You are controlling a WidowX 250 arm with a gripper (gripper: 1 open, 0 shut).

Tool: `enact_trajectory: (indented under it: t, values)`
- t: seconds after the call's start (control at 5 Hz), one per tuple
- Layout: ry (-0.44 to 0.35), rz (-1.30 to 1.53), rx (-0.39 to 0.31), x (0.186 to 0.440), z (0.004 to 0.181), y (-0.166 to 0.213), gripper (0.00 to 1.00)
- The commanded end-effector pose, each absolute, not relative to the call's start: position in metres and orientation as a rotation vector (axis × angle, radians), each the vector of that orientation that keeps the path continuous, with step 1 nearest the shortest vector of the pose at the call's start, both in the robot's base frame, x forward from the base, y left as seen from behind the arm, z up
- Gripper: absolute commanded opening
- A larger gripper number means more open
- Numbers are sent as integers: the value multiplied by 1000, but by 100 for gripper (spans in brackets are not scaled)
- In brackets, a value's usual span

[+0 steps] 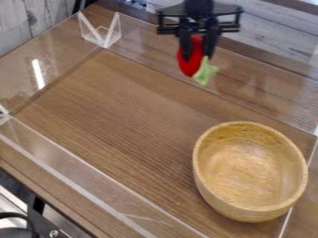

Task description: Move the red object to the left side of the table

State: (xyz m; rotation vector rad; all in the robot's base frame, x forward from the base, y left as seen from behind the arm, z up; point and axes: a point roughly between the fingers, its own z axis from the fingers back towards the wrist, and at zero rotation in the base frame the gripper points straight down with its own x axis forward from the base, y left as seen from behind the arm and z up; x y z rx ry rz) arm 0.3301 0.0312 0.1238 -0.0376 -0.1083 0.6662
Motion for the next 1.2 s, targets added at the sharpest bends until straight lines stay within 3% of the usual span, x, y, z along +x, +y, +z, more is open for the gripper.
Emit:
enact_trajectory:
  t: [0.0,0.4,1.0]
  values:
    - [-191,736,-37,315,157,53,0]
    - [-200,821,-6,292,170,83,0]
    - [-211,886,56,281,143,125,0]
